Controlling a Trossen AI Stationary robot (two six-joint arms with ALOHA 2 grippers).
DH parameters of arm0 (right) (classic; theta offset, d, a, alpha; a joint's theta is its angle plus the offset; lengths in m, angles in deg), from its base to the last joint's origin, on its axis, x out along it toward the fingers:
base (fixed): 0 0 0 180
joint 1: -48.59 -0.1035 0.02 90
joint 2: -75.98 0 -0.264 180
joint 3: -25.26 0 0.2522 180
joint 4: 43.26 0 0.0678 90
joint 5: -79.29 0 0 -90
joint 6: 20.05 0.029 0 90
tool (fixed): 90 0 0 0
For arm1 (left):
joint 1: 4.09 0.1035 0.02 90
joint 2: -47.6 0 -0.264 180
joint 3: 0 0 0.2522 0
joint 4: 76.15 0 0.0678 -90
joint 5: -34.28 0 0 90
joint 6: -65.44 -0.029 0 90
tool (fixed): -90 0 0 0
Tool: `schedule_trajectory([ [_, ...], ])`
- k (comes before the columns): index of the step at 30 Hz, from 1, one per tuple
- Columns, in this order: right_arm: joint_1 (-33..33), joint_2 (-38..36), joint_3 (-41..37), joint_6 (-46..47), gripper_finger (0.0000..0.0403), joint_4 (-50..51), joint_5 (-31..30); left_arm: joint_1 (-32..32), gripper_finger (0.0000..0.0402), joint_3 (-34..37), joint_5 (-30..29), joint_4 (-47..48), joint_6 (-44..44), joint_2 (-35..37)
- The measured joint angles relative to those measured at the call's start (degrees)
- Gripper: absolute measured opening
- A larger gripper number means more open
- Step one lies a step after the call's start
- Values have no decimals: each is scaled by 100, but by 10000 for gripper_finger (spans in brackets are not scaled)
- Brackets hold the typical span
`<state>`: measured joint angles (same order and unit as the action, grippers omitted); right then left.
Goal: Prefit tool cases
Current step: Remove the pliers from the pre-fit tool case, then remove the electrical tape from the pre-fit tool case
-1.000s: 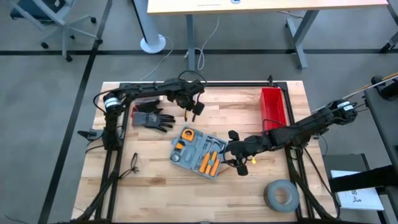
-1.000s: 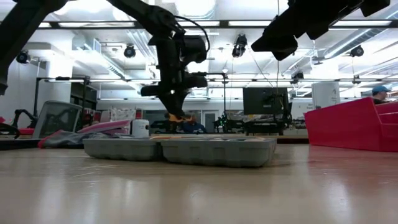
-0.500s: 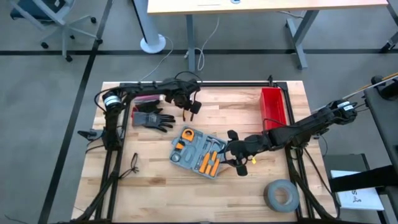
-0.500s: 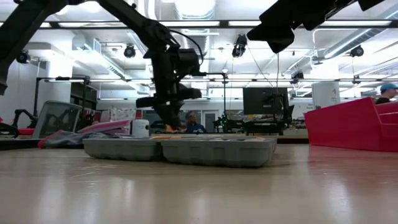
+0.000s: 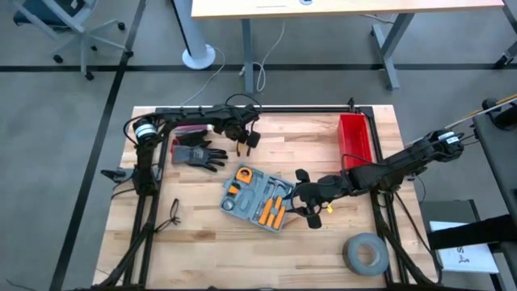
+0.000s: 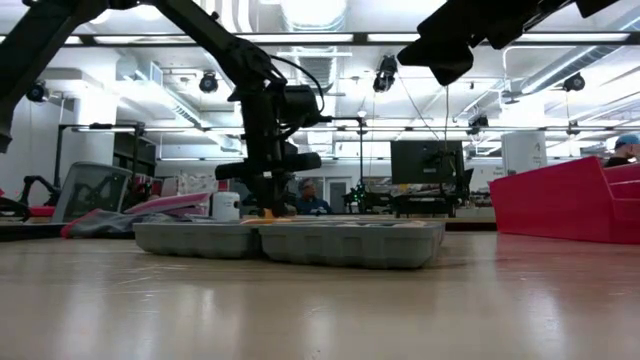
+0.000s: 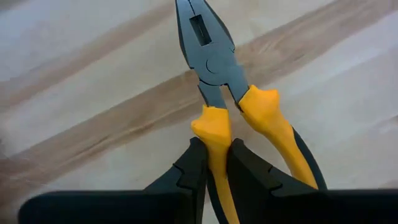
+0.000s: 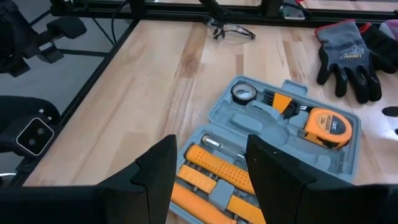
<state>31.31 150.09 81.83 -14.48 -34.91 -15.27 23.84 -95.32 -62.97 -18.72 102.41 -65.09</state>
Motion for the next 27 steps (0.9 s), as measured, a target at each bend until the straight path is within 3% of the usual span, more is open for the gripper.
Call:
schedule_trajectory([
  [7,-11,0,0,85,172,0,0,8,73,0,-159,-223,-50,0],
  [17,-37,0,-2,109,172,0,2,-20,160,-4,-230,-159,-107,2],
  [23,-42,0,-2,102,172,72,0,-253,174,-4,530,-72,-50,37],
  [27,-35,0,-2,53,172,54,0,-546,166,-4,648,235,-42,100],
])
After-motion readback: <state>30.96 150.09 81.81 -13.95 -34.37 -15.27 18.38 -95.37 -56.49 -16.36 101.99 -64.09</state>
